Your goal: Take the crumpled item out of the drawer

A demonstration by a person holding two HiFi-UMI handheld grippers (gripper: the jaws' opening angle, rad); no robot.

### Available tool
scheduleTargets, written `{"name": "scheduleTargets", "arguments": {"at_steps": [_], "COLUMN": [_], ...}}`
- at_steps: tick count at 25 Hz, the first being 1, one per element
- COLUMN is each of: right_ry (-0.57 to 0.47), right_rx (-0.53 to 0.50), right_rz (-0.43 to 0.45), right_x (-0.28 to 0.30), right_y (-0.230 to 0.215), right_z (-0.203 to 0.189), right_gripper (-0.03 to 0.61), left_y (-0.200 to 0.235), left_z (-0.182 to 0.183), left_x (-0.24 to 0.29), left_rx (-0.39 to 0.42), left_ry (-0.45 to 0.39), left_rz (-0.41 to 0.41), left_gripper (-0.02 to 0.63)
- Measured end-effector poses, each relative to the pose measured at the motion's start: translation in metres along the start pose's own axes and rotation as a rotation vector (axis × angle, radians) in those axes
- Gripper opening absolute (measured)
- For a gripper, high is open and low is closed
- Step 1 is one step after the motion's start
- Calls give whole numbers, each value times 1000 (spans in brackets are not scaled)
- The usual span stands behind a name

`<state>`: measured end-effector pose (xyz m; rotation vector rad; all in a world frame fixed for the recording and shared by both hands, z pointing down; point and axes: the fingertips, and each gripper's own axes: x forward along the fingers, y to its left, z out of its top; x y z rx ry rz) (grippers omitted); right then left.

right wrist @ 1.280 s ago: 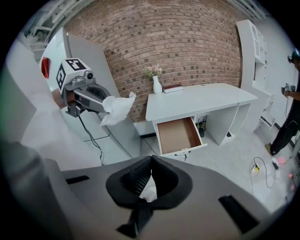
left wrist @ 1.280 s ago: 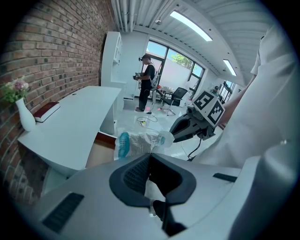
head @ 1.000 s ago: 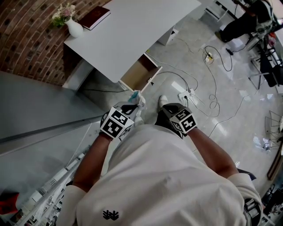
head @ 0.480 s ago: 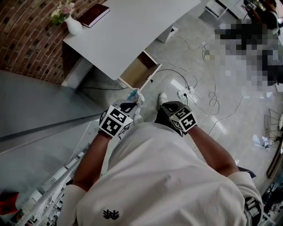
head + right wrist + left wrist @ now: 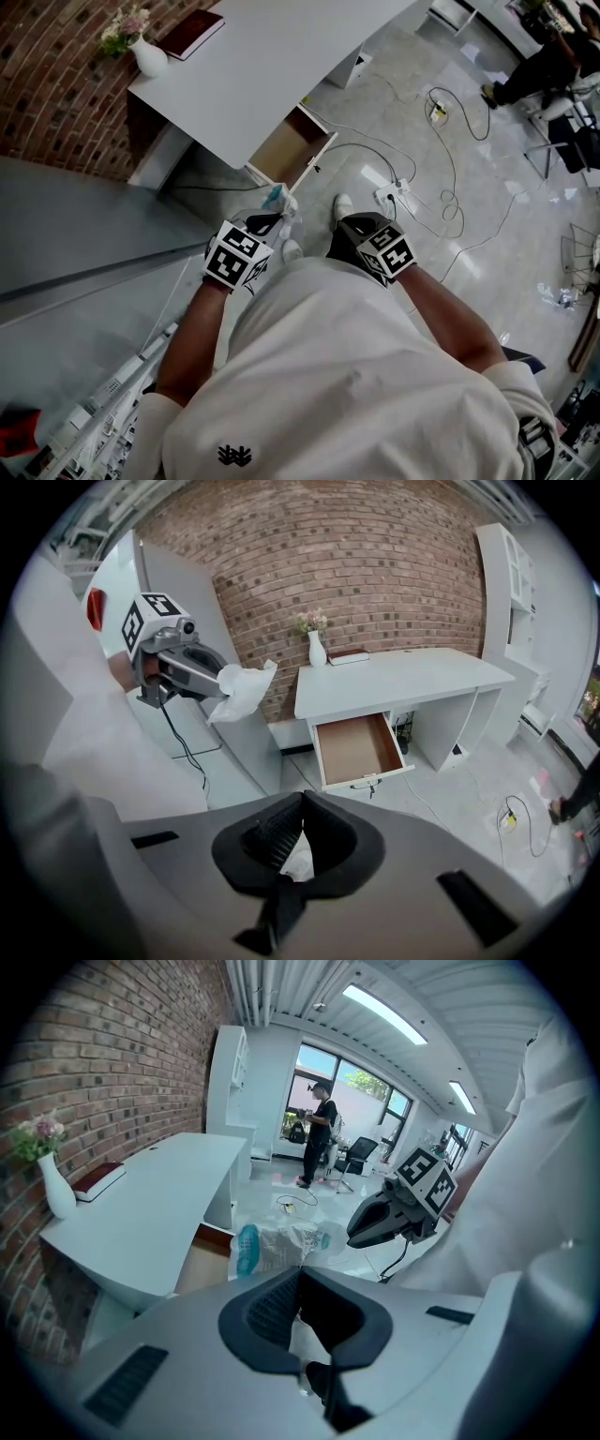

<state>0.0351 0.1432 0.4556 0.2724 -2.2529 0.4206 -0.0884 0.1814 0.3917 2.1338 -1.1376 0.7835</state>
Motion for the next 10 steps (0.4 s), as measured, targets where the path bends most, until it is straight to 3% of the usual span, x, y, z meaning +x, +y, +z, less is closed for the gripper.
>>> {"name": "scheduleTargets", "arguments": {"at_steps": [10], "right_ry": [7], "right_rx": [0], "right_rz": [-15], "right_x": [-9], "right_y": [-16], "right_z": [-9], "right_gripper": [29], "left_y": [-8], "left_z": [10], "left_x": [15], "left_rx": [10], "left_ry": [13], "left_rz": [-2], "left_gripper": [23]}}
